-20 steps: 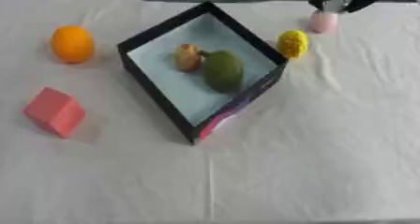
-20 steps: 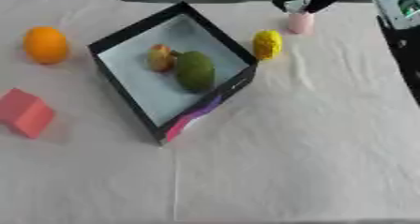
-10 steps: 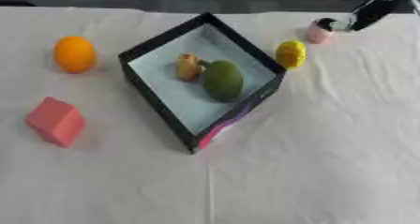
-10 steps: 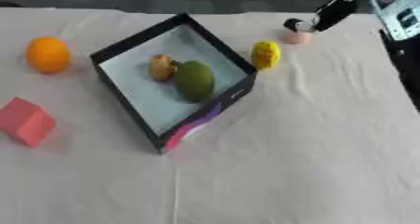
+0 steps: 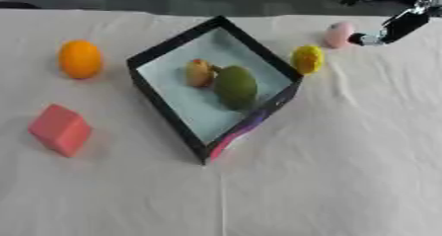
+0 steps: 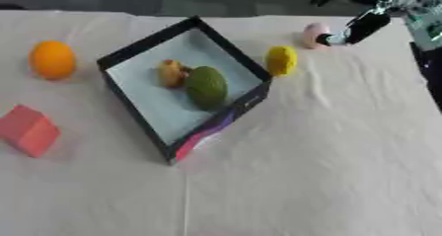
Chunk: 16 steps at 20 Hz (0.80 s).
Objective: Pick up objects on the table and place them in the box.
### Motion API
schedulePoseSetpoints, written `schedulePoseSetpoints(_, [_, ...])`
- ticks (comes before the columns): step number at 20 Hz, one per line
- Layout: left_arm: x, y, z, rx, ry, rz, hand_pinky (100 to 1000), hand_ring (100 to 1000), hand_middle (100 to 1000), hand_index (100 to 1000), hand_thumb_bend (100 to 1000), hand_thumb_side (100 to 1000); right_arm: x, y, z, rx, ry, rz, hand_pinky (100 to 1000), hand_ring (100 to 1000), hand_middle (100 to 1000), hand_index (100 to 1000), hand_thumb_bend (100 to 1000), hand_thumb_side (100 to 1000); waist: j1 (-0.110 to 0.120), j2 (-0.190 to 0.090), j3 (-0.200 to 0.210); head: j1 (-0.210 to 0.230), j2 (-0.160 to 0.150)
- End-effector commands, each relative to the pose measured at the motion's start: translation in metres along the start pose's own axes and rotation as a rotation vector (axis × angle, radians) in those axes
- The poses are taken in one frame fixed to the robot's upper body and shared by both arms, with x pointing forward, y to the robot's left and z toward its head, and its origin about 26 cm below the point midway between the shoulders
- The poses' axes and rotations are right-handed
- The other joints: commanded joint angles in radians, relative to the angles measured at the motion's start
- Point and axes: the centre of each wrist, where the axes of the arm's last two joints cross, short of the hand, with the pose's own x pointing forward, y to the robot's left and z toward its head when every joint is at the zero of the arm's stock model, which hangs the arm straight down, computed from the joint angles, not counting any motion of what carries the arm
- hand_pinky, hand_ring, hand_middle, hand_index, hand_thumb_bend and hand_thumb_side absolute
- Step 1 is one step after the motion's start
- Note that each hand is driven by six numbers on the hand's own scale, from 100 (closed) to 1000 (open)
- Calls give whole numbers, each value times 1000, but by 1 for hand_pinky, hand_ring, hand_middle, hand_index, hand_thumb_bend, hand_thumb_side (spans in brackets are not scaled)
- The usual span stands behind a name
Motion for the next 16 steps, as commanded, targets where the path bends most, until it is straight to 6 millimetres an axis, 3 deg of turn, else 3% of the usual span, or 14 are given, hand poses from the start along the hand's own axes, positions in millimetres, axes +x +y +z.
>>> schedulePoseSetpoints(1, [8, -1, -5, -24, -32, -14, 901, 784, 734, 821, 100, 642, -7, -23, 17, -63, 58, 50, 973, 885, 853, 978, 435, 246, 7, 1, 3, 2, -9])
schedulePoseSetpoints(16, [9, -10, -10, -71, -51, 9, 901, 786, 735, 822, 100, 646, -23, -10, 19, -162, 196, 6, 972, 869, 855, 971, 351, 165, 14, 37, 34, -10, -53])
